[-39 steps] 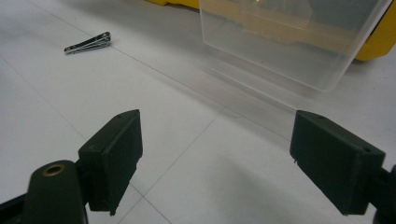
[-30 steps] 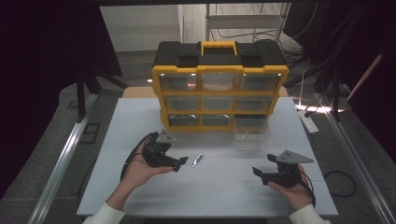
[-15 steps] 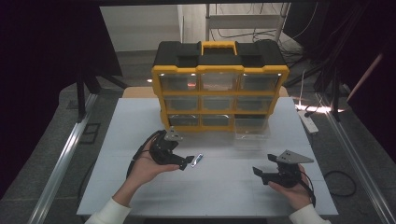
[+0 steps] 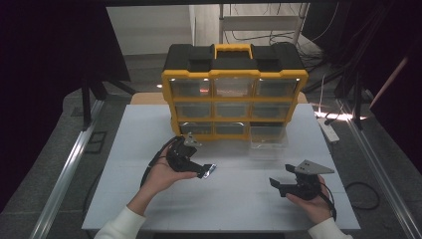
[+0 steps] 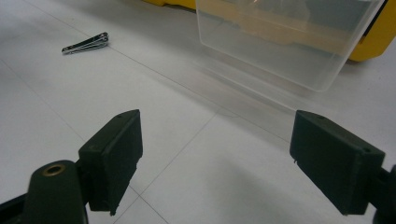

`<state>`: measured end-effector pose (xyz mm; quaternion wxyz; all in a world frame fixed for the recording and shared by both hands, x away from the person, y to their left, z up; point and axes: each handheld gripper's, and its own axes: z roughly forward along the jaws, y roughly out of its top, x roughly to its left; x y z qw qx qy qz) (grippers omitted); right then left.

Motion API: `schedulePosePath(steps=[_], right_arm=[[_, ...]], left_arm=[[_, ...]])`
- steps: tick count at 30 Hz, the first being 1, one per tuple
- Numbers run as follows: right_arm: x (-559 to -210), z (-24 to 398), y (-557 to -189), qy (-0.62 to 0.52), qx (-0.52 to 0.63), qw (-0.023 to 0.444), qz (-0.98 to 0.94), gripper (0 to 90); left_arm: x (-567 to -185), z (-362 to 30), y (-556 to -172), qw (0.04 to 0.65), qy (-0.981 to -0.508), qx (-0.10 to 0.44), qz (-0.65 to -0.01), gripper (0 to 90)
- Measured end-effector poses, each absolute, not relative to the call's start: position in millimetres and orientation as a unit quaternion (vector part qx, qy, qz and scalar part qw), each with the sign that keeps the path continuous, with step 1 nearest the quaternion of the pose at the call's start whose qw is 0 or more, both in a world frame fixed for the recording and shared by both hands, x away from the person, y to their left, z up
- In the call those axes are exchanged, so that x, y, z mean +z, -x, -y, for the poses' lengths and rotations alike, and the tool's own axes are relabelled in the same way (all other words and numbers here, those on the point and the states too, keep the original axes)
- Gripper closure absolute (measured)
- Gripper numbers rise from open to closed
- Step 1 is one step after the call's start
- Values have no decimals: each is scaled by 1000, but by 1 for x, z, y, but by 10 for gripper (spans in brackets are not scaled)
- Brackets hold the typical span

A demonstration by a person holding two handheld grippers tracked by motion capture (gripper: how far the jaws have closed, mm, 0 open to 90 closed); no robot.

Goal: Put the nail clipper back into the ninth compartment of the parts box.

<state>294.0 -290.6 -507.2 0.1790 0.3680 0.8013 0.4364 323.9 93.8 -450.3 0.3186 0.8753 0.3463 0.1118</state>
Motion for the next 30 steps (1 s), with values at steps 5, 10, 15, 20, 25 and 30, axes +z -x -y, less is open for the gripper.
schedulePosePath(steps=[5, 10, 15, 20, 25, 30], right_arm=[[-507, 291, -294, -369, 438, 179, -800, 178], [-508, 291, -294, -368, 439, 176, -800, 178], [-507, 291, -294, -369, 437, 179, -801, 178], [-508, 291, -294, -371, 437, 177, -800, 178], [-508, 291, -294, -370, 436, 179, -801, 178], [-508, 291, -294, -371, 436, 178, -801, 178]], left_arm=[[-454, -90, -329, 314, -876, 108, -349, 102], [-457, -84, -333, 310, -879, 103, -348, 103], [-457, -77, -334, 307, -883, 100, -341, 103], [-460, -73, -338, 303, -883, 96, -345, 103], [-464, -70, -342, 299, -884, 90, -347, 103], [-467, -68, -344, 295, -886, 90, -348, 103]])
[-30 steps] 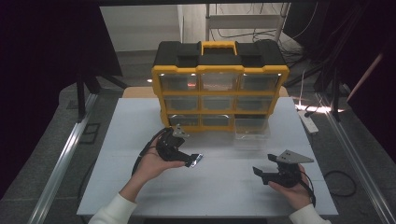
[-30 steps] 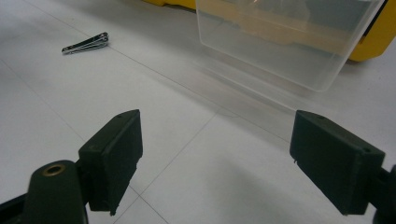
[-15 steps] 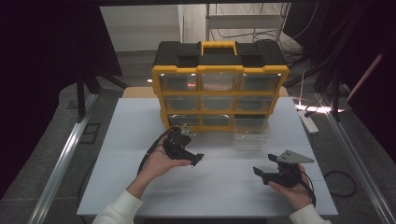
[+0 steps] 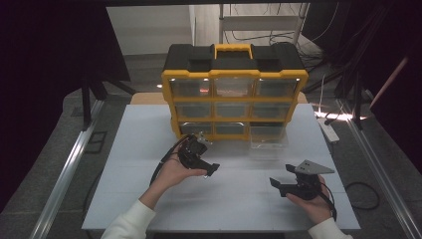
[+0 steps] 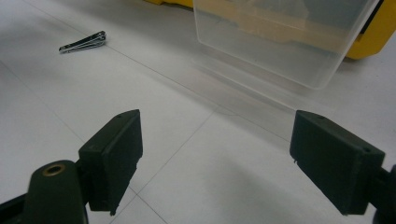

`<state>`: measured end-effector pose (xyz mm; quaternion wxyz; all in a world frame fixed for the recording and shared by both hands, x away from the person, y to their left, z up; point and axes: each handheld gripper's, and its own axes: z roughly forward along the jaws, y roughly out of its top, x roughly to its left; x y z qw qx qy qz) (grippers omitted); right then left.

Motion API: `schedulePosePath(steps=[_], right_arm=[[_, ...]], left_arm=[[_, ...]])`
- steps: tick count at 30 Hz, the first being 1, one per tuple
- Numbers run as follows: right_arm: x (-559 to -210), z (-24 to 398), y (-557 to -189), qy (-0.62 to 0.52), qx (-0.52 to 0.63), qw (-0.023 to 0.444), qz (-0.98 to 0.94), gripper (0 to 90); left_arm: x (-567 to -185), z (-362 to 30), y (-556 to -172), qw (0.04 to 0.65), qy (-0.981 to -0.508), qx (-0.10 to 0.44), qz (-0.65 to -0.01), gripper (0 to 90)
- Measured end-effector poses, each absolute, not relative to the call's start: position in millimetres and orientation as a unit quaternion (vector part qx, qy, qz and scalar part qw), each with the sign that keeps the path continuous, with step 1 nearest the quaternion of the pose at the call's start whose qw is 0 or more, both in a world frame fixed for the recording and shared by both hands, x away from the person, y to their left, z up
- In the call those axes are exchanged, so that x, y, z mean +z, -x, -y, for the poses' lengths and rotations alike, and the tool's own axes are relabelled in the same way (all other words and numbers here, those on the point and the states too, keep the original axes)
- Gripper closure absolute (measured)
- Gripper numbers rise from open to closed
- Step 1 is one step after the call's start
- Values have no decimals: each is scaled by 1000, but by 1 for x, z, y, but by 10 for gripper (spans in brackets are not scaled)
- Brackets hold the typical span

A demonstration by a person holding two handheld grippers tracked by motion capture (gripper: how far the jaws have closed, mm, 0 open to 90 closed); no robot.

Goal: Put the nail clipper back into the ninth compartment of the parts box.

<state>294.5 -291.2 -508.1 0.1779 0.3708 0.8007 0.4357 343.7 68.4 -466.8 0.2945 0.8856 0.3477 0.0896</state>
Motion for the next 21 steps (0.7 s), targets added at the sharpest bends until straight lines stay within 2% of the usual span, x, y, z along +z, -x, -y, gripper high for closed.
schedulePosePath(steps=[21], right_arm=[[-508, 291, -295, -370, 434, 179, -802, 178]], left_arm=[[-486, -62, -350, 266, -893, 95, -351, 112]])
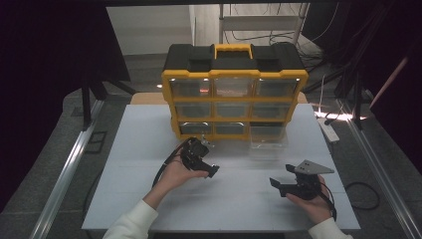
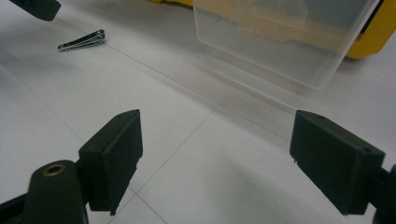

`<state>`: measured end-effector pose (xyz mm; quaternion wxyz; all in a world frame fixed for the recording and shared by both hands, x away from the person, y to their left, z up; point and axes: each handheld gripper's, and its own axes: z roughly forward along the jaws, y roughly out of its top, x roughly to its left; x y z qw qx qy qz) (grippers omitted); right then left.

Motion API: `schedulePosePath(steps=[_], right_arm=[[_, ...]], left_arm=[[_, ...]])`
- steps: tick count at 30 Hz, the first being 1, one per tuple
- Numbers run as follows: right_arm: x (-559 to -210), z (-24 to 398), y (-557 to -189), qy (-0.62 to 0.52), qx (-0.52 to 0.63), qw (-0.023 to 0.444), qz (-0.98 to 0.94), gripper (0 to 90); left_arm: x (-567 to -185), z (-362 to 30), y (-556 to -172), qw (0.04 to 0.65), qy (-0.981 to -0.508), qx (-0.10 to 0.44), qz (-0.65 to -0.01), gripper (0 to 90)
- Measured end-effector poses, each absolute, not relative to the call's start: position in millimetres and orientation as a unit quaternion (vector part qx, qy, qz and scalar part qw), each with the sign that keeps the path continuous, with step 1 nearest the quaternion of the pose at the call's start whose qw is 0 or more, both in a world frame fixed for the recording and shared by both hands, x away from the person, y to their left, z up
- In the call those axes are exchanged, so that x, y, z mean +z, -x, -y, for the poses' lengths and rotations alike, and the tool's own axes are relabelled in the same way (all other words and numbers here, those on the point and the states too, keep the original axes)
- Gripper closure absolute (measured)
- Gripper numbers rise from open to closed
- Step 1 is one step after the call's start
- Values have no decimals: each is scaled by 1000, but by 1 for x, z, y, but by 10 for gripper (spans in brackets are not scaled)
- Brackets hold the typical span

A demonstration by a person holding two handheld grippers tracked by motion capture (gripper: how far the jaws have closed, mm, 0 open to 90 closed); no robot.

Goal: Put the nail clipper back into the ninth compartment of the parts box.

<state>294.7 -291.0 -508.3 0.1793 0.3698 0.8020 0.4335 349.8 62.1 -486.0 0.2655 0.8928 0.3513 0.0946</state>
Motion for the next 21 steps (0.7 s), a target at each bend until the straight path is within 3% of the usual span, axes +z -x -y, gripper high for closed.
schedulePosePath(steps=[13, 21], right_arm=[[-509, 291, -296, -372, 431, 177, -803, 179], [-509, 291, -295, -370, 432, 179, -803, 178]], left_arm=[[-503, -53, -354, 239, -902, 85, -350, 141], [-506, -50, -353, 231, -910, 79, -335, 261]])
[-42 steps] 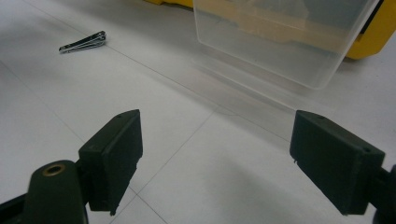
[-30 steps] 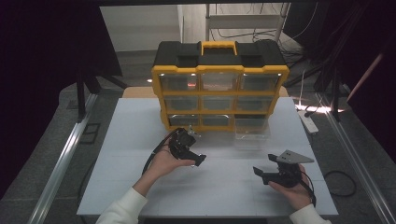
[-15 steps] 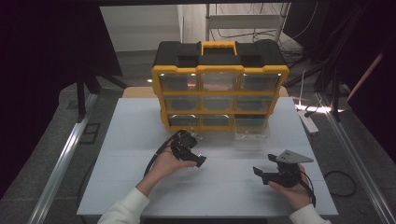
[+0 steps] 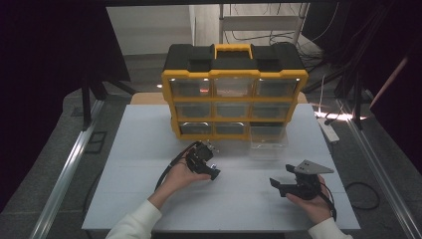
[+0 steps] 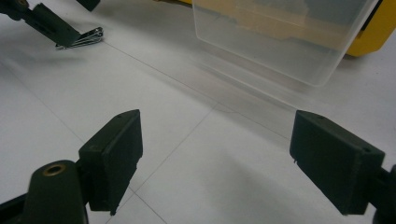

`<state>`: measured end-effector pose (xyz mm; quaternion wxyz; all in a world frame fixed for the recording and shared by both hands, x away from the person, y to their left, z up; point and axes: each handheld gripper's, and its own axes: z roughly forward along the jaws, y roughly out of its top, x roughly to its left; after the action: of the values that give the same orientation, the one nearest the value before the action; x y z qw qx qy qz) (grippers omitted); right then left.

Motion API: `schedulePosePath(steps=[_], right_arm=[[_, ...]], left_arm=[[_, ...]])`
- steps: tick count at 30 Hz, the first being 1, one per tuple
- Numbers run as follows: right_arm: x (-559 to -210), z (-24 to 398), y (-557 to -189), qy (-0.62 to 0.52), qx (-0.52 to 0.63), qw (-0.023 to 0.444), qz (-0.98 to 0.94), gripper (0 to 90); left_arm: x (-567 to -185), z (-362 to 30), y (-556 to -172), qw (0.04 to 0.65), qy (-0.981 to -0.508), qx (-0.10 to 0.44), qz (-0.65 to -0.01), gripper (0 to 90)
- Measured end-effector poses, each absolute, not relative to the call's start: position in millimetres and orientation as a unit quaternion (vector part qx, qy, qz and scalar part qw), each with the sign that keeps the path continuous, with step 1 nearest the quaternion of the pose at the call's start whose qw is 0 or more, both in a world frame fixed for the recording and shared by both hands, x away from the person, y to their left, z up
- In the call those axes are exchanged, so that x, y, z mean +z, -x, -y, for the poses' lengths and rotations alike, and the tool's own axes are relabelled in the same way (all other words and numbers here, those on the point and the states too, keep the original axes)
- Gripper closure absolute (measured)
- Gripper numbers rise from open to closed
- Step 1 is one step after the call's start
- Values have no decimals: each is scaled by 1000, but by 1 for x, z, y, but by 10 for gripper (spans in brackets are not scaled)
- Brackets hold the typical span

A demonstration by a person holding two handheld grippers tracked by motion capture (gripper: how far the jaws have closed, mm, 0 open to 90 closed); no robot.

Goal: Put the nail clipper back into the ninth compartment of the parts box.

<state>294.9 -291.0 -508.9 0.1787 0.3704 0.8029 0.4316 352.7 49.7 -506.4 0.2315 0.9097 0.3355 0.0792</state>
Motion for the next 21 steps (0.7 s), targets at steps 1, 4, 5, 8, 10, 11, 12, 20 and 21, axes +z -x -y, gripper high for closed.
schedulePosePath(steps=[1, 4, 5, 8, 10, 11, 12, 20, 21], right_arm=[[-509, 291, -295, -370, 432, 180, -803, 178], [-509, 291, -295, -369, 432, 179, -803, 178], [-509, 291, -295, -369, 432, 179, -803, 178], [-509, 291, -295, -369, 432, 180, -803, 178], [-509, 291, -295, -369, 432, 180, -803, 178], [-508, 291, -295, -369, 432, 180, -803, 178], [-508, 291, -295, -368, 432, 180, -803, 178], [-508, 291, -295, -368, 432, 181, -803, 179], [-508, 291, -295, -368, 432, 181, -803, 178]], left_arm=[[-507, -49, -353, 229, -910, 78, -336, 266], [-508, -49, -354, 224, -911, 77, -336, 278], [-509, -49, -354, 222, -912, 76, -337, 281], [-511, -50, -355, 215, -913, 76, -338, 283], [-512, -49, -356, 213, -913, 75, -340, 286], [-512, -49, -356, 210, -913, 76, -340, 293], [-513, -49, -356, 209, -914, 76, -340, 297], [-514, -50, -357, 212, -914, 55, -342, 403], [-513, -50, -357, 212, -914, 54, -342, 413]])
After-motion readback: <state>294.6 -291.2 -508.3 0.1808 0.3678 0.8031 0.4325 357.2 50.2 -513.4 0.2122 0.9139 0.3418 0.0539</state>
